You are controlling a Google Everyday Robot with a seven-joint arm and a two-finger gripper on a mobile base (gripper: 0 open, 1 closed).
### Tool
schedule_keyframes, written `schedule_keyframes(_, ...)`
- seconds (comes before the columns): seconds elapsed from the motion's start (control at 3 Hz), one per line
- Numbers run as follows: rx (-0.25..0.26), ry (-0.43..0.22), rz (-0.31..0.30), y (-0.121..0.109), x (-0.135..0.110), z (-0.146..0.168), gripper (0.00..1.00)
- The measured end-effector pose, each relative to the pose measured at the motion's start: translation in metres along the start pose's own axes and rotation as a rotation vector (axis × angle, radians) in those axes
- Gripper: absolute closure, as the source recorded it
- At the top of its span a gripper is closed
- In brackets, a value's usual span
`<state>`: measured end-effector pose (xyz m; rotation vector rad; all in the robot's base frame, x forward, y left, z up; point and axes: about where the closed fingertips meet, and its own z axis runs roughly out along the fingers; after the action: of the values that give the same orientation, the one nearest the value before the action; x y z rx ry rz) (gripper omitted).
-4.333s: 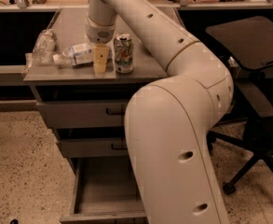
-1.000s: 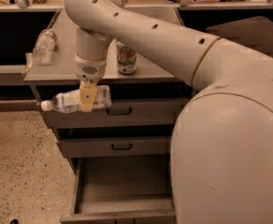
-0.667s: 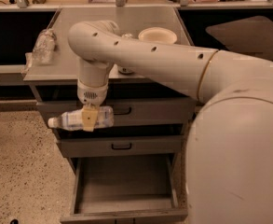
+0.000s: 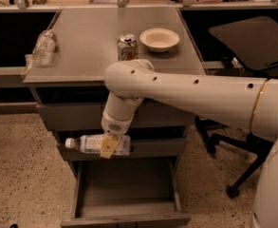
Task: Place blue plastic bottle into bottom drawer
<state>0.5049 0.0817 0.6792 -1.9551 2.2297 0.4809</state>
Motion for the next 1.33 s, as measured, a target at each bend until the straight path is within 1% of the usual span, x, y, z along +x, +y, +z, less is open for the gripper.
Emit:
schedule_keyframes(0.33,0.032,0.046,0.059,-0.015,0.018,0.030,1.00)
schedule_keyframes(0.67,0.109,0.124,0.083,-0.028,0.065,0.087,1.00)
schedule_keyframes(1.0,0.140,0.217,0.151,-0.032,0.131,0.136,1.00)
schedule_keyframes(1.33,0.135,0.210,0.145,-0.031,0.126,0.133,1.00)
